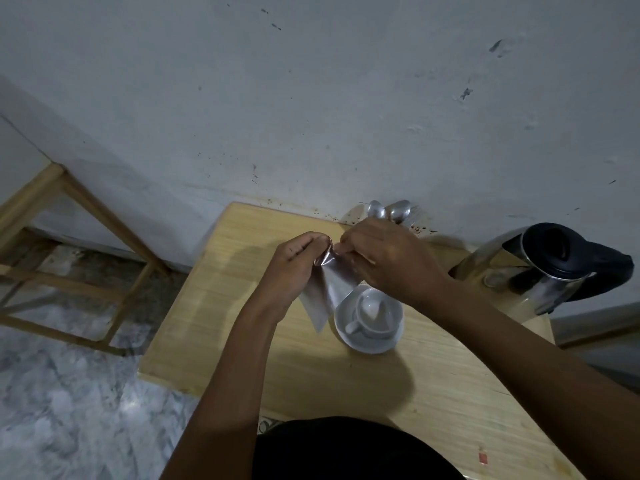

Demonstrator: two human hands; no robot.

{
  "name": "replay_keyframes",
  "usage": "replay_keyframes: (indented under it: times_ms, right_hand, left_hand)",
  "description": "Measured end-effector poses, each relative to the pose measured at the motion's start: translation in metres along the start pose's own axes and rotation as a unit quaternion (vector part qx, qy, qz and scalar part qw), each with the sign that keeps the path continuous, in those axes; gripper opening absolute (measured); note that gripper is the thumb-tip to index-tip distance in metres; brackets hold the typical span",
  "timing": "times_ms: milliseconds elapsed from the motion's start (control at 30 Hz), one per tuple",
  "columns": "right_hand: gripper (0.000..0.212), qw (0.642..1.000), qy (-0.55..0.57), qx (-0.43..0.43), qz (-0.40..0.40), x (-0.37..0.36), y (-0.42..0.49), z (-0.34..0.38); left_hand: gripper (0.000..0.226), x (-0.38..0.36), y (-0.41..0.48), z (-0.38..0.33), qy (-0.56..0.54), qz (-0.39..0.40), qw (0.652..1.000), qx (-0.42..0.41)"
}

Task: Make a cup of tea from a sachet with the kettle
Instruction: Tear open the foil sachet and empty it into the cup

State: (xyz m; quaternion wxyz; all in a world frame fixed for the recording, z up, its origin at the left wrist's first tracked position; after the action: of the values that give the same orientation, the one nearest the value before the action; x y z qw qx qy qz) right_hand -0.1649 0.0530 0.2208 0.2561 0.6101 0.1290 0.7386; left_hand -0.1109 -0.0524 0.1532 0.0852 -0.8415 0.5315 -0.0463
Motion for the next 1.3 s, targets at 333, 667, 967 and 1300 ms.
replay_keyframes:
  times_ms: [333, 667, 967, 1300]
  right_hand:
    - [0.008, 0.976, 0.125, -0.138, 0.113, -0.01, -0.002, -0.038]
    - [0.011, 0.99, 0.071, -0.093, 0.084, -0.007, 0.002, -0.025]
    - [0.01, 0.998, -0.007, 0.015, -0.054, 0.0, -0.018, 0.005]
    - [0.008, 0.969, 0.097, -0.096, -0.206, 0.025, -0.057, 0.004]
  left_hand:
    - [0.022, -0.006, 0.001, 0.0, 0.068, 0.051, 0.996, -0.035]
    - [0.024, -0.004, 0.001, -0.006, 0.07, 0.073, 0.992, -0.079]
    - [0.023, -0.001, 0.004, 0.015, -0.014, 0.099, 0.994, -0.047]
    - [0.021, 0.035, 0.013, 0.049, -0.052, 0.018, 0.998, 0.007]
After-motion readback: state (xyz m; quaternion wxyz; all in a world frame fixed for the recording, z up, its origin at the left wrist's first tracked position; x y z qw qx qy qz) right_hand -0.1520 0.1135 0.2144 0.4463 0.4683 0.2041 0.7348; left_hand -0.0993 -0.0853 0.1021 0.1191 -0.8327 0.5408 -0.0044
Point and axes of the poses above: each hand's wrist, its own y-axis towards the middle knuckle, its own x-axis out of the back of the hand, z = x × y, the point moved 8 cm from there along y, towards the middle knuckle, and after that the axes turned 4 degrees about -y, right-handed, at the moved point
